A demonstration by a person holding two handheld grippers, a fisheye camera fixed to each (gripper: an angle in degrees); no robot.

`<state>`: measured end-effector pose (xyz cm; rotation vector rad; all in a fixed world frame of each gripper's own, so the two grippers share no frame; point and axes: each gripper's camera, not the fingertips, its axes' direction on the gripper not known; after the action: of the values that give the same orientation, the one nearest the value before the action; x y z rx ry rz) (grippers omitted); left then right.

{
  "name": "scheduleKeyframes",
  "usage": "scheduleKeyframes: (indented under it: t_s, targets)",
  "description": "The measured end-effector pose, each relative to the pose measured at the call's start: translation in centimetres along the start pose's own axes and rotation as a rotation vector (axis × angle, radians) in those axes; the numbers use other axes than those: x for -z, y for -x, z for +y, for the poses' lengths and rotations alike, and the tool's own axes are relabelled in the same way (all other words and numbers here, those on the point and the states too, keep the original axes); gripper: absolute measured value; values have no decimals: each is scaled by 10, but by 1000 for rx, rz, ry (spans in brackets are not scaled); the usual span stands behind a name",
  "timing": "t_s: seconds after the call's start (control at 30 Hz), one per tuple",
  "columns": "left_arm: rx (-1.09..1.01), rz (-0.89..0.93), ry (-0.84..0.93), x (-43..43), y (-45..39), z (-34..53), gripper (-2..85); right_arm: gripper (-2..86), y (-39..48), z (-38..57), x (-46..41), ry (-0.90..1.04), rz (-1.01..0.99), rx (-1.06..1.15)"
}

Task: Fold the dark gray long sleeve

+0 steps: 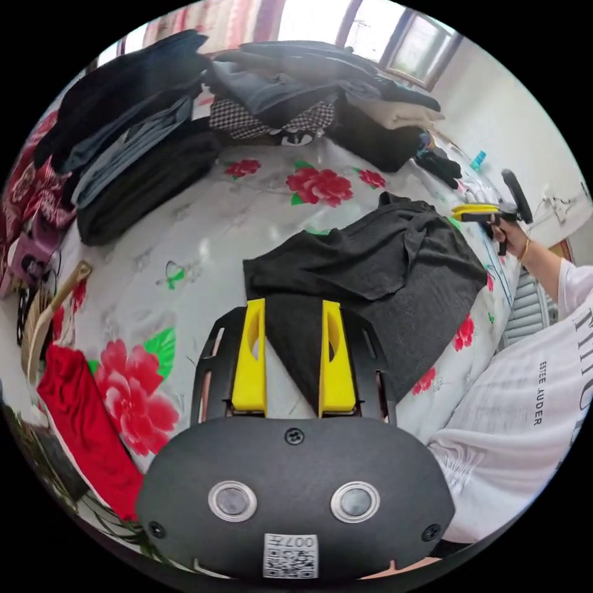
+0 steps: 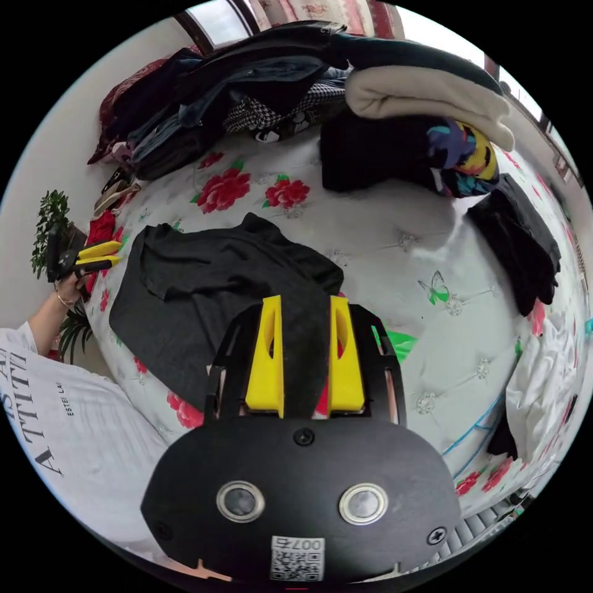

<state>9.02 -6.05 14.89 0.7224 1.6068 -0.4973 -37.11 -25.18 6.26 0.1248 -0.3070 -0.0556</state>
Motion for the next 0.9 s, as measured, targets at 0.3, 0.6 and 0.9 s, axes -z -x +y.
scheduleKeyframes:
  t_s: [0.3, 0.6, 0.9]
  targets:
    - [-155, -39, 122, -47, -9, -46, 7, 9, 36, -49, -47, 119, 26, 214]
    - [537, 190, -25, -42, 90, -24, 27, 15, -24, -49, -51, 66, -70, -133]
    - [550, 121, -106, 15, 73, 60, 60, 76, -49, 107, 3, -194, -319, -540]
